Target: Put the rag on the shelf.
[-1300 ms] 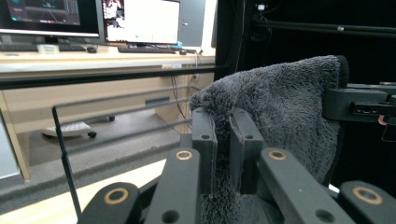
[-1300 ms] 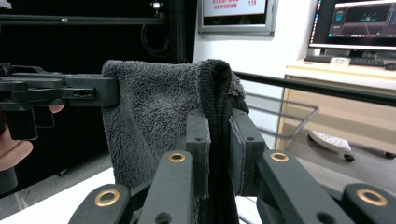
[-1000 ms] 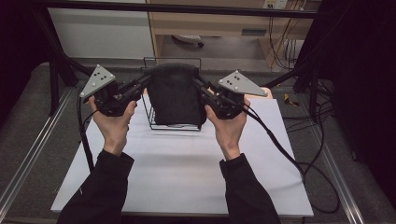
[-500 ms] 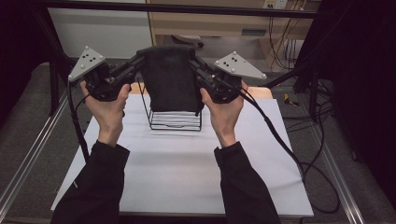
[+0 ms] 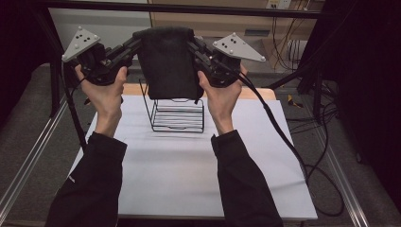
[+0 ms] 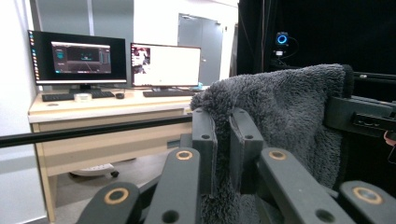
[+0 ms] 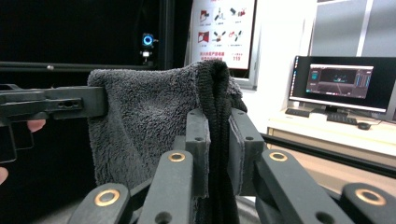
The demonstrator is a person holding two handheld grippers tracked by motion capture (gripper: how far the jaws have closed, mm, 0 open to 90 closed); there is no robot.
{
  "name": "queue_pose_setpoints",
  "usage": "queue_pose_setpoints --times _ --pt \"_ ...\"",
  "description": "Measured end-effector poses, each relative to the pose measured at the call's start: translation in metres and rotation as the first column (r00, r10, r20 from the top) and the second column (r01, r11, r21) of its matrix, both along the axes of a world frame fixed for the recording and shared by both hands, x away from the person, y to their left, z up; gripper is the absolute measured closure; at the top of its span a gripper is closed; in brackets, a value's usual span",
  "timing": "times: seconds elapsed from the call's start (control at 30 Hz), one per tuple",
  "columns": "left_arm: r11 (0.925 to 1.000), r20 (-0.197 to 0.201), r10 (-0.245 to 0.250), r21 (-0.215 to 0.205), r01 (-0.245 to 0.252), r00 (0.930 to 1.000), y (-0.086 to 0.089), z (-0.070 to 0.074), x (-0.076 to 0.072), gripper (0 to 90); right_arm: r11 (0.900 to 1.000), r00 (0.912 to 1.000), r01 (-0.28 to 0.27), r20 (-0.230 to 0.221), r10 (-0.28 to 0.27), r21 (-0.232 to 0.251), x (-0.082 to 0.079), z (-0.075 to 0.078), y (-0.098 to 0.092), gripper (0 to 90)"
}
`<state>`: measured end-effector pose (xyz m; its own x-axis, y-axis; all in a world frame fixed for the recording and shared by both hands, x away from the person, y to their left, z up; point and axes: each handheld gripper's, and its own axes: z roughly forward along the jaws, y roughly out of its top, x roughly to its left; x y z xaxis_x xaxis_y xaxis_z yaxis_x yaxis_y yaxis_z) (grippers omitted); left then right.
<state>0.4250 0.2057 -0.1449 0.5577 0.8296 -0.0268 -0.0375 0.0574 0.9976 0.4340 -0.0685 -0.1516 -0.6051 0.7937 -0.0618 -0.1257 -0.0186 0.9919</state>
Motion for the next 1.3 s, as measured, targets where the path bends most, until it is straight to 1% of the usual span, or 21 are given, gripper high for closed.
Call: queue_pose_setpoints --times 0.17,0.2,0.27,0.3,0.33,0.4,0.47,0.6,0.67,0.73,0.8,0.9,0.97,1.1,1.3 --pt "0.9999 0.003 0.013 0.006 -0.013 0.9999 0.002 0.008 0.006 81.9 1.0 1.0 -0.002 0.005 0.002 0.02 0.01 0.004 0.003 80.4" --pt "0.9997 0.014 0.02 0.01 -0.02 0.9997 0.002 0.01 0.009 81.9 1.0 1.0 -0.005 0.005 0.005 0.021 0.012 0.005 0.004 80.4" --pt "0.9998 0.0 0.021 -0.001 -0.021 0.9998 0.003 0.014 0.011 81.9 1.0 0.9999 -0.006 0.01 0.006 0.023 0.014 0.008 0.005 80.4" --pt "0.9996 0.013 0.029 0.004 -0.029 0.9995 0.004 0.016 0.013 81.9 1.0 0.9999 -0.005 0.015 0.005 0.022 0.015 0.01 0.006 80.4" --pt "0.9996 0.002 0.029 -0.002 -0.029 0.9996 0.004 0.017 0.013 81.9 1.0 0.9998 -0.005 0.018 0.005 0.021 0.017 0.012 0.007 80.4" --pt "0.9994 0.002 0.035 -0.003 -0.035 0.9994 0.004 0.021 0.017 81.9 1.0 0.9997 -0.006 0.024 0.006 0.02 0.02 0.016 0.008 80.4" --pt "0.9993 0.002 0.035 -0.013 -0.035 0.9994 0.005 0.024 0.021 81.9 1.0 0.9996 -0.007 0.027 0.007 0.024 0.024 0.02 0.008 80.3" --pt "0.999 0.004 0.043 -0.015 -0.043 0.9991 0.007 0.029 0.029 81.9 1.0 0.9995 -0.003 0.032 0.002 0.028 0.034 0.025 0.011 80.3" --pt "0.999 0.005 0.042 -0.015 -0.042 0.9991 0.007 0.029 0.032 81.9 0.999 0.9996 0.0 0.028 -0.001 0.036 0.039 0.026 0.012 80.3" --pt "0.9989 -0.003 0.042 -0.021 -0.042 0.9991 0.008 0.028 0.037 81.9 0.999 0.9998 0.001 0.022 -0.002 0.05 0.044 0.026 0.013 80.4" --pt "0.9986 -0.01 0.046 -0.026 -0.046 0.9989 0.008 0.028 0.04 81.9 0.999 0.9997 0.005 0.022 -0.006 0.047 0.049 0.024 0.014 80.4" --pt "0.9983 -0.009 0.053 -0.024 -0.053 0.9986 0.007 0.028 0.046 81.9 0.999 0.9997 0.008 0.023 -0.009 0.05 0.054 0.024 0.014 80.4" --pt "0.9981 -0.007 0.058 -0.019 -0.058 0.9983 0.006 0.028 0.049 82.0 0.999 0.9997 0.012 0.021 -0.013 0.042 0.057 0.025 0.015 80.4" --pt "0.9981 -0.013 0.055 -0.026 -0.055 0.9984 0.006 0.025 0.056 81.9 0.999 0.9997 0.016 0.018 -0.017 0.03 0.062 0.025 0.013 80.4" --pt "0.9981 -0.02 0.062 -0.002 -0.062 0.9979 0.003 0.02 0.067 82.0 0.999 0.9995 0.032 0.002 -0.032 -0.001 0.074 0.022 0.013 80.4"
